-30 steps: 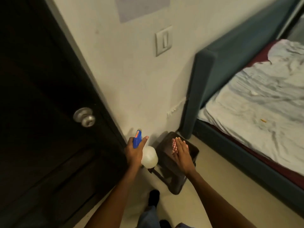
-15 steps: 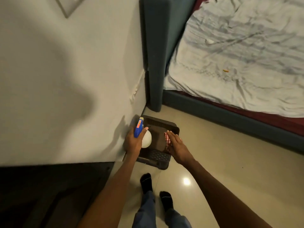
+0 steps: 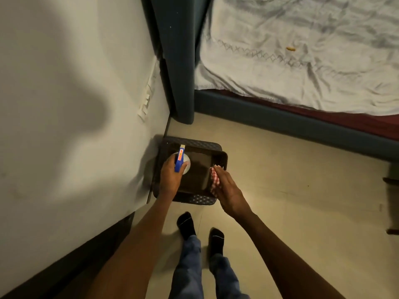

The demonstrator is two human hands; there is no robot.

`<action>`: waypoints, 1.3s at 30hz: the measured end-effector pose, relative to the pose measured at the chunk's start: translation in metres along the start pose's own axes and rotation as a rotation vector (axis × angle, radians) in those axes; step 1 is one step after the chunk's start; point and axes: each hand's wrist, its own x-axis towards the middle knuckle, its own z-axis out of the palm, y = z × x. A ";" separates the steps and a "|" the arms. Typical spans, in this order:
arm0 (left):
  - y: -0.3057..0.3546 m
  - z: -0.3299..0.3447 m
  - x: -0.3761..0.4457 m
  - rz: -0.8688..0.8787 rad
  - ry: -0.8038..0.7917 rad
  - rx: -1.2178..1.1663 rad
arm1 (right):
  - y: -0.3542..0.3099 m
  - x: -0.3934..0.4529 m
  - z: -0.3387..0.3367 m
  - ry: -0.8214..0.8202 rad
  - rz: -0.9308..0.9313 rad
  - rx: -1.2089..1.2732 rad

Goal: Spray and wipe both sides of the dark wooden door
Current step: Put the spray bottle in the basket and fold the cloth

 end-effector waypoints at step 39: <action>0.218 0.041 -0.192 0.136 0.157 -0.326 | -0.078 -0.016 -0.237 -0.263 -0.090 0.694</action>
